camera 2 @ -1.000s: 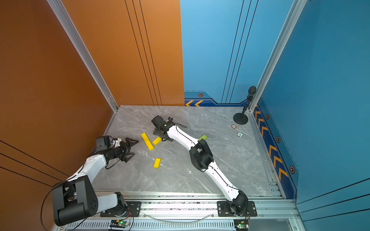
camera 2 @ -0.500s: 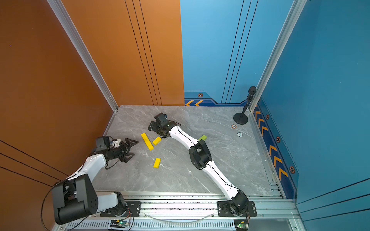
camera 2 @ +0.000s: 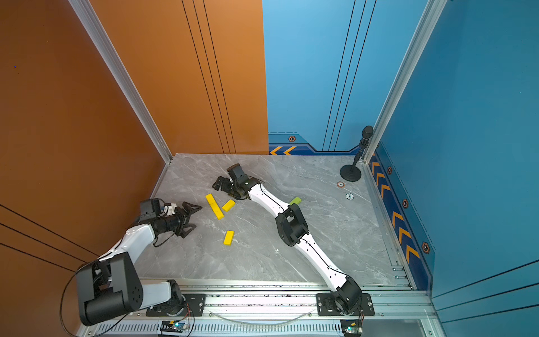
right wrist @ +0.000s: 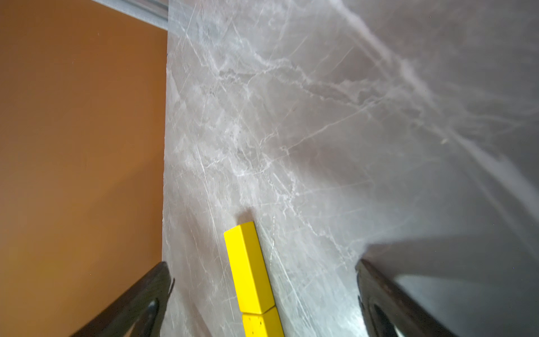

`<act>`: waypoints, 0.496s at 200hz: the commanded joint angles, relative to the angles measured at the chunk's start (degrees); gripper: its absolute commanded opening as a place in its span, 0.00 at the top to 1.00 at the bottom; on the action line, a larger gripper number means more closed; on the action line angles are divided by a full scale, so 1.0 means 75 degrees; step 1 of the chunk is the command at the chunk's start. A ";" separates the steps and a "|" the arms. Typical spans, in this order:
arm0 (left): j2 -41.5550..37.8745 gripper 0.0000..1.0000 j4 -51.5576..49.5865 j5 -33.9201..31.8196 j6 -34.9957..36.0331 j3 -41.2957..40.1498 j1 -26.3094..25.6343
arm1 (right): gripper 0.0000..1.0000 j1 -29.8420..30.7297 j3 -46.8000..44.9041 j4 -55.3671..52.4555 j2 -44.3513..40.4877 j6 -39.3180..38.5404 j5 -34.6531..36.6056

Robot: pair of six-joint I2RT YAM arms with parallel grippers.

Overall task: Assemble the letter v with building blocks
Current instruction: Assemble the building block at the center of the board.

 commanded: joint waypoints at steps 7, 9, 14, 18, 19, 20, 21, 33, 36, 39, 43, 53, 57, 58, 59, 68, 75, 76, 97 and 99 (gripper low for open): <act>0.0039 0.02 -0.0162 -0.0082 0.0180 0.0011 0.0047 | 0.00 0.0088 -0.0671 -0.1026 -0.0026 -0.0418 -0.0371; 0.0039 0.02 -0.0159 -0.0085 0.0177 0.0009 0.0047 | 0.00 0.0090 -0.0715 -0.1024 -0.0055 -0.0434 -0.0362; 0.0039 0.02 -0.0164 -0.0079 0.0183 0.0004 0.0047 | 0.00 0.0088 -0.0780 -0.1052 -0.0115 -0.0490 -0.0341; 0.0033 0.02 -0.0169 -0.0071 0.0180 0.0004 0.0047 | 0.00 0.0089 -0.0801 -0.1105 -0.0156 -0.0537 -0.0305; 0.0036 0.02 -0.0164 -0.0072 0.0180 0.0004 0.0047 | 0.00 0.0082 -0.0803 -0.1117 -0.0171 -0.0549 -0.0297; 0.0038 0.02 -0.0161 -0.0073 0.0180 0.0010 0.0047 | 0.00 0.0090 -0.0803 -0.1129 -0.0172 -0.0561 -0.0293; 0.0039 0.02 -0.0165 -0.0074 0.0180 0.0007 0.0047 | 0.00 0.0089 -0.0804 -0.1140 -0.0179 -0.0566 -0.0285; 0.0056 0.02 -0.0159 -0.0080 0.0178 0.0004 0.0047 | 0.00 0.0087 -0.0804 -0.1293 -0.0262 -0.0695 -0.0234; 0.0052 0.02 -0.0158 -0.0082 0.0180 0.0004 0.0047 | 0.00 0.0096 -0.0804 -0.1338 -0.0287 -0.0711 -0.0222; 0.0060 0.02 -0.0159 -0.0085 0.0180 0.0004 0.0047 | 0.00 0.0093 -0.0804 -0.1370 -0.0299 -0.0739 -0.0209; 0.0055 0.02 -0.0158 -0.0077 0.0180 0.0010 0.0047 | 0.00 0.0092 -0.0804 -0.1411 -0.0321 -0.0782 -0.0202; 0.0058 0.02 -0.0157 -0.0092 0.0180 0.0010 0.0047 | 0.00 0.0091 -0.0804 -0.1501 -0.0363 -0.0865 -0.0195; 0.0066 0.02 -0.0157 -0.0094 0.0178 0.0015 0.0047 | 0.00 0.0087 -0.0804 -0.1531 -0.0372 -0.0891 -0.0195; 0.0064 0.02 -0.0158 -0.0090 0.0179 0.0015 0.0047 | 0.01 0.0087 -0.0804 -0.1541 -0.0372 -0.0896 -0.0201; 0.0069 0.02 -0.0158 -0.0088 0.0179 0.0016 0.0047 | 0.01 0.0087 -0.0804 -0.1546 -0.0372 -0.0892 -0.0204; 0.0073 0.02 -0.0156 -0.0086 0.0179 0.0016 0.0047 | 0.00 0.0088 -0.0804 -0.1602 -0.0389 -0.0950 -0.0229; 0.0083 0.02 -0.0156 -0.0079 0.0185 0.0020 0.0047 | 0.00 0.0087 -0.0804 -0.1632 -0.0396 -0.0981 -0.0253; 0.0079 0.02 -0.0151 -0.0077 0.0182 0.0024 0.0047 | 0.00 0.0087 -0.0804 -0.1638 -0.0402 -0.0988 -0.0254; 0.0081 0.02 -0.0150 -0.0084 0.0164 0.0016 0.0041 | 0.00 0.0113 -0.0801 -0.1693 -0.0449 -0.1115 -0.0309; 0.0076 0.02 -0.0147 -0.0085 0.0167 0.0016 0.0045 | 0.00 0.0114 -0.0804 -0.1692 -0.0444 -0.1127 -0.0320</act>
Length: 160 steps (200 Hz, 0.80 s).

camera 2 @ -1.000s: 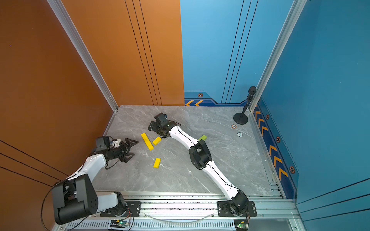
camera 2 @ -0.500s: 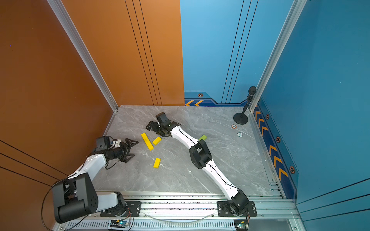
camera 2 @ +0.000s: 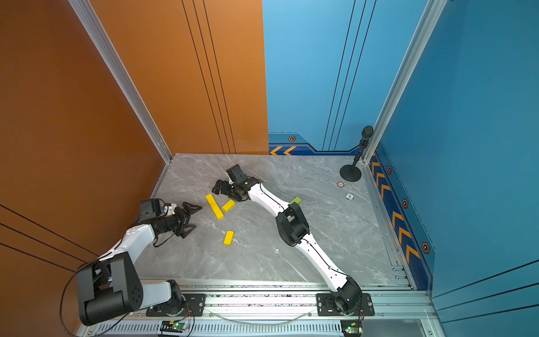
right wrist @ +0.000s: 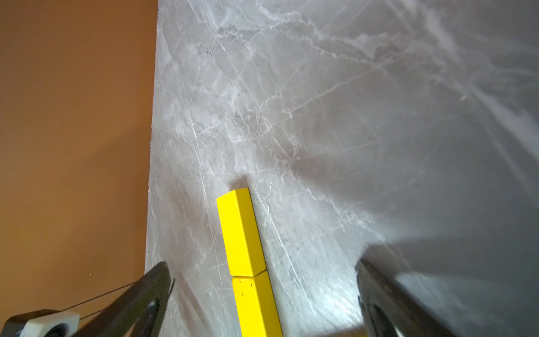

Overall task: Assemble the letter v with building blocks
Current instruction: Assemble the building block at the center of the board.

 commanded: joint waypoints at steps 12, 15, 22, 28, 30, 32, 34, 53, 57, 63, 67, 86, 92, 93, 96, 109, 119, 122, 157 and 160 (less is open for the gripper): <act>0.0075 0.02 -0.0146 -0.0065 0.0169 0.0026 0.0047 | 0.00 0.0079 -0.0291 -0.1175 -0.0034 -0.0361 -0.0087; 0.0075 0.02 -0.0144 -0.0059 0.0168 0.0023 0.0047 | 0.00 0.0079 -0.0291 -0.1192 -0.0038 -0.0376 -0.0075; 0.0072 0.02 -0.0152 -0.0068 0.0168 0.0016 0.0047 | 0.00 0.0086 -0.0291 -0.1216 -0.0048 -0.0418 -0.0090; 0.0089 0.02 -0.0144 -0.0060 0.0169 0.0023 0.0047 | 0.00 0.0091 -0.0291 -0.1220 -0.0063 -0.0449 -0.0125; 0.0097 0.02 -0.0152 -0.0066 0.0168 0.0018 0.0047 | 0.00 0.0086 -0.0291 -0.1220 -0.0068 -0.0458 -0.0130; 0.0093 0.02 -0.0146 -0.0062 0.0174 0.0016 0.0047 | 0.00 0.0088 -0.0289 -0.1220 -0.0070 -0.0464 -0.0138; 0.0086 0.02 -0.0150 -0.0067 0.0170 0.0019 0.0047 | 0.00 0.0094 -0.0291 -0.1217 -0.0070 -0.0480 -0.0133; 0.0095 0.02 -0.0151 -0.0071 0.0168 0.0023 0.0047 | 0.00 0.0085 -0.0291 -0.1198 -0.0088 -0.0514 -0.0223; 0.0102 0.02 -0.0144 -0.0079 0.0168 0.0020 0.0047 | 0.00 0.0084 -0.0291 -0.1196 -0.0091 -0.0523 -0.0226; 0.0117 0.02 -0.0148 -0.0078 0.0171 0.0031 0.0047 | 0.00 0.0095 -0.0291 -0.1196 -0.0111 -0.0536 -0.0226; 0.0117 0.02 -0.0144 -0.0076 0.0168 0.0028 0.0047 | 0.00 0.0095 -0.0291 -0.1196 -0.0111 -0.0536 -0.0226; 0.0132 0.02 -0.0145 -0.0112 0.0161 0.0016 0.0038 | 0.00 0.0096 -0.0291 -0.1217 -0.0132 -0.0510 -0.0188; 0.0148 0.02 -0.0128 -0.0118 0.0136 -0.0005 0.0029 | 0.00 0.0096 -0.0291 -0.1241 -0.0135 -0.0484 -0.0153; 0.0151 0.02 -0.0118 -0.0117 0.0123 -0.0006 0.0026 | 0.00 0.0096 -0.0291 -0.1242 -0.0132 -0.0475 -0.0143; 0.0153 0.02 -0.0101 -0.0118 0.0113 -0.0023 0.0024 | 0.00 0.0087 -0.0300 -0.1252 -0.0141 -0.0464 -0.0133; 0.0171 0.02 0.0153 -0.0085 -0.0074 -0.0148 0.0012 | 0.00 0.0105 -0.0303 -0.1247 -0.0160 -0.0410 -0.0106; 0.0157 0.02 0.0372 -0.0028 -0.0238 -0.0255 0.0023 | 0.00 0.0130 -0.0313 -0.1266 -0.0177 -0.0383 -0.0064; 0.0160 0.02 0.0383 -0.0022 -0.0267 -0.0274 0.0026 | 0.01 0.0131 -0.0315 -0.1266 -0.0182 -0.0373 -0.0056; 0.0310 0.02 0.0372 0.0081 -0.0276 -0.0212 0.0082 | 0.00 0.0167 -0.0327 -0.1176 -0.0182 -0.0300 -0.0119; 0.0326 0.02 0.0381 0.0093 -0.0277 -0.0215 0.0082 | 0.00 0.0168 -0.0327 -0.1173 -0.0174 -0.0298 -0.0136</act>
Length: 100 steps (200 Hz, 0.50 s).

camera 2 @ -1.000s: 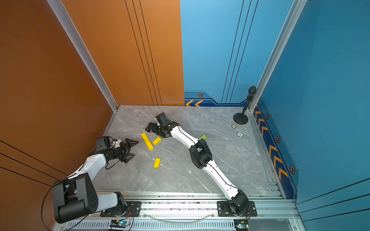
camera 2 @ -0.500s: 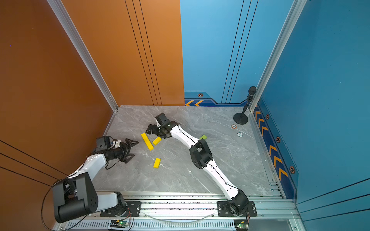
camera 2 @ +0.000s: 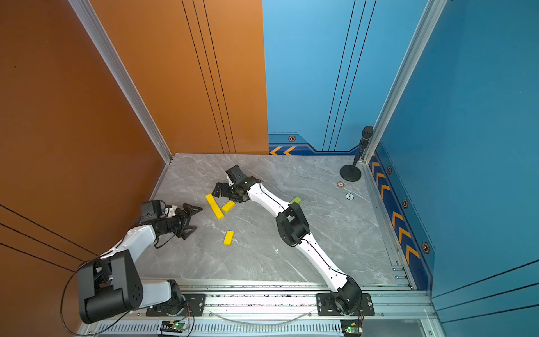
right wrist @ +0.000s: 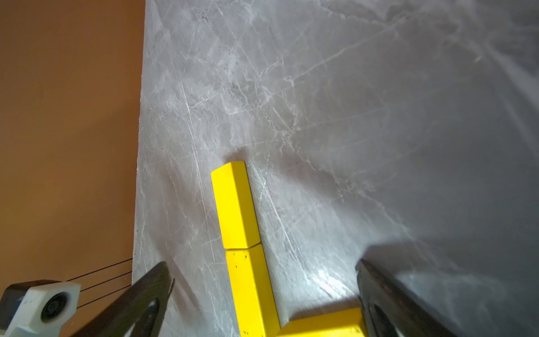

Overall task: Assemble the letter v with building blocks
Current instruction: Assemble the building block at the center of the board.

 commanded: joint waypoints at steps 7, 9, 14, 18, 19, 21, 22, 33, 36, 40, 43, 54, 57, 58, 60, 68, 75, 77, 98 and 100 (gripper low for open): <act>0.0171 0.02 0.0124 0.0123 -0.0065 -0.0035 0.0088 | 0.00 0.0102 -0.0271 -0.0715 -0.0051 0.0146 0.0013; 0.0178 0.02 0.0127 0.0130 -0.0073 -0.0044 0.0090 | 0.00 0.0099 -0.0273 -0.0715 -0.0047 0.0146 0.0015; 0.0184 0.02 0.0127 0.0128 -0.0076 -0.0055 0.0091 | 0.00 0.0091 -0.0286 -0.0717 -0.0054 0.0139 0.0019; 0.0185 0.02 0.0128 0.0128 -0.0079 -0.0055 0.0090 | 0.01 0.0080 -0.0286 -0.0715 -0.0058 0.0142 0.0020; 0.0185 0.02 0.0128 0.0128 -0.0078 -0.0055 0.0090 | 0.00 0.0079 -0.0280 -0.0715 -0.0056 0.0146 0.0020; 0.0172 0.02 0.0119 0.0128 -0.0077 -0.0064 0.0091 | 0.00 0.0073 -0.0284 -0.0715 -0.0066 0.0143 0.0014; 0.0178 0.02 0.0117 0.0128 -0.0076 -0.0065 0.0091 | 0.00 0.0070 -0.0285 -0.0715 -0.0071 0.0141 0.0017; 0.0198 0.02 0.0127 0.0136 -0.0099 -0.0067 0.0091 | 0.00 0.0067 -0.0286 -0.0715 -0.0076 0.0159 0.0031; 0.0196 0.02 0.0122 0.0129 -0.0100 -0.0062 0.0091 | 0.00 0.0067 -0.0293 -0.0718 -0.0083 0.0162 0.0037; 0.0202 0.02 0.0126 0.0134 -0.0110 -0.0060 0.0091 | 0.00 0.0067 -0.0297 -0.0726 -0.0088 0.0171 0.0048; 0.0207 0.02 0.0119 0.0139 -0.0104 -0.0066 0.0085 | 0.00 0.0067 -0.0306 -0.0727 -0.0102 0.0185 0.0063; 0.0219 0.02 0.0125 0.0143 -0.0110 -0.0055 0.0091 | 0.00 0.0067 -0.0383 -0.0750 -0.0170 0.0243 0.0152; 0.0218 0.02 0.0121 0.0140 -0.0111 -0.0052 0.0089 | 0.00 0.0067 -0.0424 -0.0744 -0.0201 0.0263 0.0175; 0.0218 0.02 0.0124 0.0140 -0.0111 -0.0048 0.0090 | 0.00 0.0067 -0.0424 -0.0744 -0.0201 0.0263 0.0175; 0.0219 0.02 0.0127 0.0146 -0.0111 -0.0053 0.0090 | 0.00 0.0079 -0.0475 -0.0731 -0.0224 0.0282 0.0197; 0.0231 0.02 0.0123 0.0151 -0.0111 -0.0055 0.0091 | 0.00 0.0083 -0.0592 -0.0706 -0.0301 0.0306 0.0266; 0.0245 0.02 0.0117 0.0152 -0.0111 -0.0056 0.0102 | 0.00 0.0083 -0.0761 -0.0655 -0.0405 0.0336 0.0330; 0.0243 0.02 0.0125 0.0152 -0.0111 -0.0067 0.0102 | 0.00 0.0089 -0.0803 -0.0633 -0.0420 0.0346 0.0343; 0.0254 0.02 0.0386 0.0167 -0.0111 -0.0067 0.0114 | 0.00 0.0065 -0.1101 -0.0493 -0.0573 0.0421 0.0380; 0.0248 0.02 0.0386 0.0164 -0.0111 -0.0067 0.0114 | 0.00 0.0067 -0.1114 -0.0492 -0.0570 0.0420 0.0376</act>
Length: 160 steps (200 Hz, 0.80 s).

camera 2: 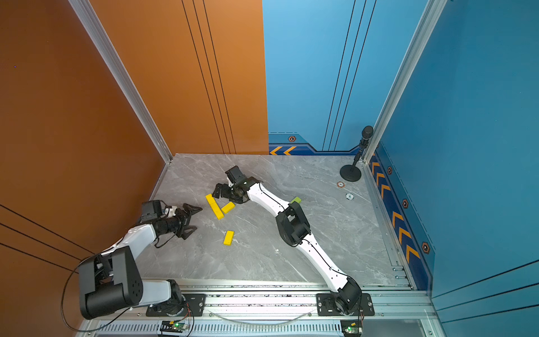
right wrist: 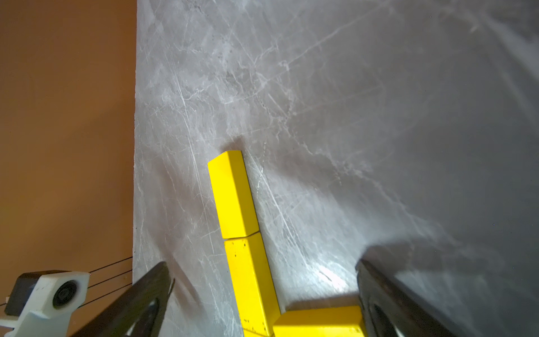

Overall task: Assemble the letter v with building blocks
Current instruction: Assemble the building block at the center of the board.

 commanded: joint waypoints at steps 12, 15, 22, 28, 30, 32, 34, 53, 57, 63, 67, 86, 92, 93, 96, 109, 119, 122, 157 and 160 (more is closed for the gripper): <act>0.0047 0.02 0.0196 0.0132 -0.0018 -0.0063 0.0076 | 0.00 0.0037 -0.0462 -0.0490 -0.0160 0.0218 0.0314; 0.0046 0.02 0.0196 0.0133 -0.0020 -0.0064 0.0076 | 0.00 0.0036 -0.0458 -0.0475 -0.0158 0.0226 0.0294; 0.0033 0.02 0.0196 0.0131 -0.0017 -0.0060 0.0076 | 0.00 0.0041 -0.0462 -0.0444 -0.0147 0.0229 0.0280; 0.0034 0.02 0.0196 0.0140 -0.0017 -0.0071 0.0075 | 0.00 0.0041 -0.0454 -0.0420 -0.0141 0.0241 0.0281; 0.0033 0.02 0.0196 0.0148 -0.0021 -0.0075 0.0076 | 0.00 0.0032 -0.0451 -0.0403 -0.0148 0.0243 0.0281; 0.0033 0.02 0.0196 0.0144 -0.0013 -0.0075 0.0076 | 0.00 0.0030 -0.0451 -0.0396 -0.0141 0.0240 0.0266; 0.0033 0.02 0.0196 0.0146 -0.0017 -0.0070 0.0076 | 0.00 0.0029 -0.0448 -0.0391 -0.0145 0.0245 0.0268; 0.0033 0.02 0.0196 0.0161 -0.0013 -0.0098 0.0076 | 0.00 -0.0010 -0.0450 -0.0310 -0.0126 0.0303 0.0252; 0.0030 0.02 0.0196 0.0155 -0.0027 -0.0099 0.0076 | 0.00 -0.0023 -0.0442 -0.0287 -0.0125 0.0298 0.0246; 0.0043 0.02 0.0196 0.0174 -0.0036 -0.0107 0.0075 | 0.00 -0.0031 -0.0440 -0.0263 -0.0121 0.0298 0.0228; 0.0050 0.02 0.0196 0.0176 -0.0031 -0.0113 0.0076 | 0.00 -0.0042 -0.0438 -0.0241 -0.0102 0.0298 0.0208; 0.0091 0.02 0.0336 0.0268 -0.0147 -0.0165 0.0098 | 0.00 -0.0082 -0.0411 -0.0038 -0.0043 0.0278 0.0011; 0.0111 0.02 0.0400 0.0300 -0.0189 -0.0176 0.0110 | 0.00 -0.0084 -0.0357 0.0004 0.0002 0.0236 -0.0076; 0.0113 0.02 0.0409 0.0304 -0.0203 -0.0179 0.0111 | 0.00 -0.0080 -0.0345 0.0006 0.0015 0.0226 -0.0085; 0.0114 0.02 0.0426 0.0312 -0.0223 -0.0191 0.0120 | 0.00 -0.0081 -0.0294 0.0008 0.0042 0.0192 -0.0128; 0.0128 0.02 0.0494 0.0320 -0.0307 -0.0181 0.0123 | 0.00 -0.0089 -0.0022 -0.0014 0.0194 0.0065 -0.0301; 0.0118 0.02 0.0518 0.0299 -0.0353 -0.0145 0.0106 | 0.00 -0.0100 0.0154 -0.0015 0.0310 0.0034 -0.0395; 0.0099 0.02 0.0523 0.0277 -0.0363 -0.0130 0.0095 | 0.00 -0.0119 0.0201 -0.0016 0.0328 0.0039 -0.0409; -0.0003 0.02 0.0098 -0.0132 -0.0226 0.0530 -0.0250 | 0.00 -0.0237 0.0325 0.0272 0.0288 0.0010 -0.0371; -0.0003 0.02 -0.0058 -0.0187 -0.0161 0.0649 -0.0304 | 0.00 -0.0257 0.0351 0.0286 0.0264 0.0017 -0.0366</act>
